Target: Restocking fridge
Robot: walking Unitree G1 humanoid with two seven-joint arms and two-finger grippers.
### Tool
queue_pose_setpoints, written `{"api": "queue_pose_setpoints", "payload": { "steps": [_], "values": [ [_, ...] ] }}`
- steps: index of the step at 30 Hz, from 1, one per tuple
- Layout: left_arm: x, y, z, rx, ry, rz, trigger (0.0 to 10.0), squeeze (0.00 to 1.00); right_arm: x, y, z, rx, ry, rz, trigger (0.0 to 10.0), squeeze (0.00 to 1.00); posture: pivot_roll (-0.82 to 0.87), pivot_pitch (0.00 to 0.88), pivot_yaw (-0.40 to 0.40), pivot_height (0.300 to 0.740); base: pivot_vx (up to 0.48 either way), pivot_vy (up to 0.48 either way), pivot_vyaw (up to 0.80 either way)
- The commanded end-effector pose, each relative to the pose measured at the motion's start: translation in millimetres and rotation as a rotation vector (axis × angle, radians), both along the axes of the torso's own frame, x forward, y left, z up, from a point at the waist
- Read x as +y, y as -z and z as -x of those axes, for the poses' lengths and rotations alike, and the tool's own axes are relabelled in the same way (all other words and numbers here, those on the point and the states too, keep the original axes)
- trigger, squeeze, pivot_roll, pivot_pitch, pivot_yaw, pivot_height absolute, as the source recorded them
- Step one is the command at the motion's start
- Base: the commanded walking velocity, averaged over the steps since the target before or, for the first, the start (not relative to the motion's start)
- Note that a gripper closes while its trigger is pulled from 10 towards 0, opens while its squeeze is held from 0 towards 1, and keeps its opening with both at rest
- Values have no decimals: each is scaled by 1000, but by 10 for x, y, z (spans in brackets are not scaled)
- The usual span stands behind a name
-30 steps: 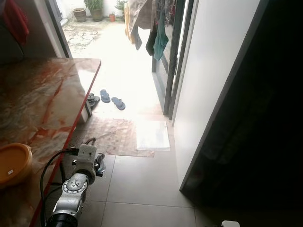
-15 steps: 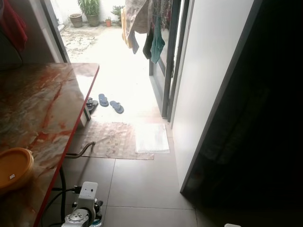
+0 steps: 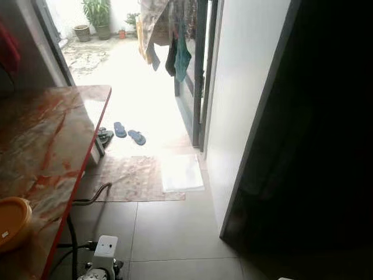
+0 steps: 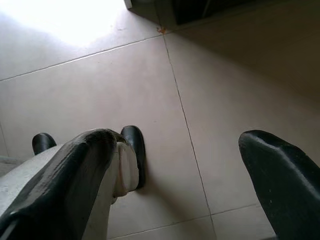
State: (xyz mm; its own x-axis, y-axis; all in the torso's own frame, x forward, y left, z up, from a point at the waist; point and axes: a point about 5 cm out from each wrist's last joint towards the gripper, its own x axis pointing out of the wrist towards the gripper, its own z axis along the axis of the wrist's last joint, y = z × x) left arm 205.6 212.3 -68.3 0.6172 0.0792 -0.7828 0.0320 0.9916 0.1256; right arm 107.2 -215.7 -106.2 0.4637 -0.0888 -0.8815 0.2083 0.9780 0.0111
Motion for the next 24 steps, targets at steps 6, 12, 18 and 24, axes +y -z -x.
{"api": "queue_pose_setpoints", "payload": {
  "steps": [6, 12, 18, 24],
  "values": [
    [36, 1, 9, 5, -34, 4, 10000, 0, -12, 0, -5, 12, 14, -1, 10000, 0, -131, 0, -3, 740, 0, 0, -779],
    [73, 17, 50, 18, -66, 13, 10000, 0, -1, -1, -21, 8, 19, 7, 10000, 0, -122, 0, -15, 740, 0, 0, -779],
    [94, 23, 69, 22, -77, 8, 10000, 0, 1, 2, -14, 12, 23, 9, 10000, 0, -80, 0, -36, 740, 0, 0, -780],
    [163, 74, 193, 73, -51, -28, 10000, 0, 24, 10, 1, 18, 15, -5, 10000, 0, -60, 0, -31, 740, 0, 0, -780]
  ]
}}
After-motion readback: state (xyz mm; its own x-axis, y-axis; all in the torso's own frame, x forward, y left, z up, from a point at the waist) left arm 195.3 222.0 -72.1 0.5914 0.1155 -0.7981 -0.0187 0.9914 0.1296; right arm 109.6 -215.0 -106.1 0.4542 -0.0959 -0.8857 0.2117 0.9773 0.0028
